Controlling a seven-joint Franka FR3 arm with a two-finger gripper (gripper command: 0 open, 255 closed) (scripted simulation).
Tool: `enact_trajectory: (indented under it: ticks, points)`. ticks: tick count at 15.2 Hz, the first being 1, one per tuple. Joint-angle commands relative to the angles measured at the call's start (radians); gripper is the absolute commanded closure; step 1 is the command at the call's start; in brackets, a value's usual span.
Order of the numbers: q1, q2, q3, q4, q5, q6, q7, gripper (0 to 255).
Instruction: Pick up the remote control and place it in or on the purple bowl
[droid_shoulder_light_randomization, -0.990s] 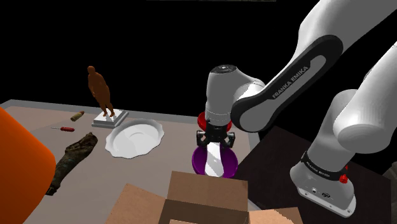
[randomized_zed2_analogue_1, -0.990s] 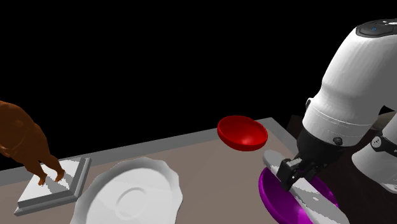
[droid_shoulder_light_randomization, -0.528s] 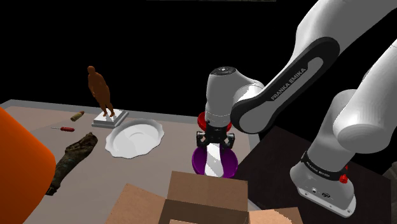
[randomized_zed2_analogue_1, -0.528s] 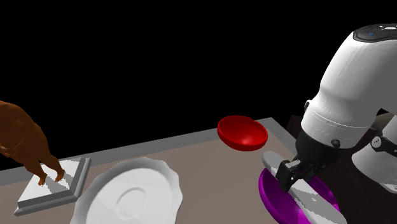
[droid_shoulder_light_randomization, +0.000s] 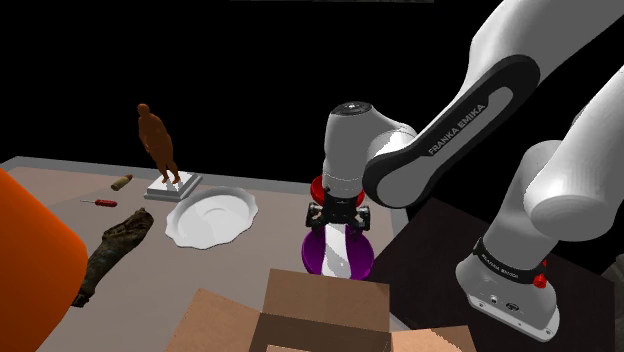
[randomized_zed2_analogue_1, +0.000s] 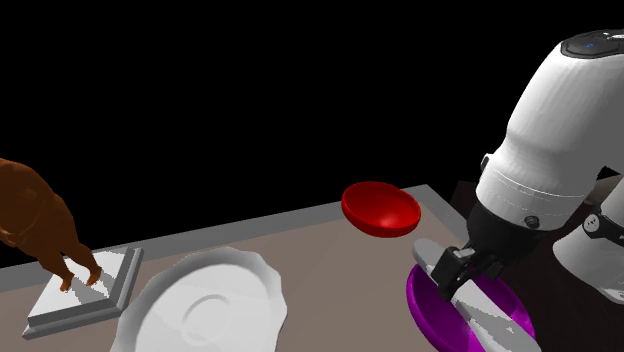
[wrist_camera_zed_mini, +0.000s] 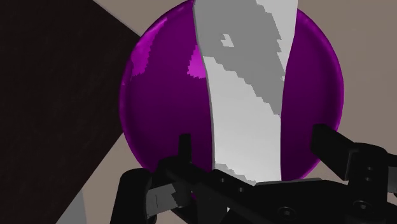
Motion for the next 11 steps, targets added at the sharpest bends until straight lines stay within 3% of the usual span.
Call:
enact_trajectory:
  ticks: [1,3,11]
  points:
    - [0.007,-0.057,-0.012,0.013,0.024,-0.069,-0.022,0]
    - [0.015,-0.118,-0.025,0.032,0.041,-0.147,-0.037,0]
    - [0.017,-0.118,-0.026,0.032,0.041,-0.147,-0.036,0]
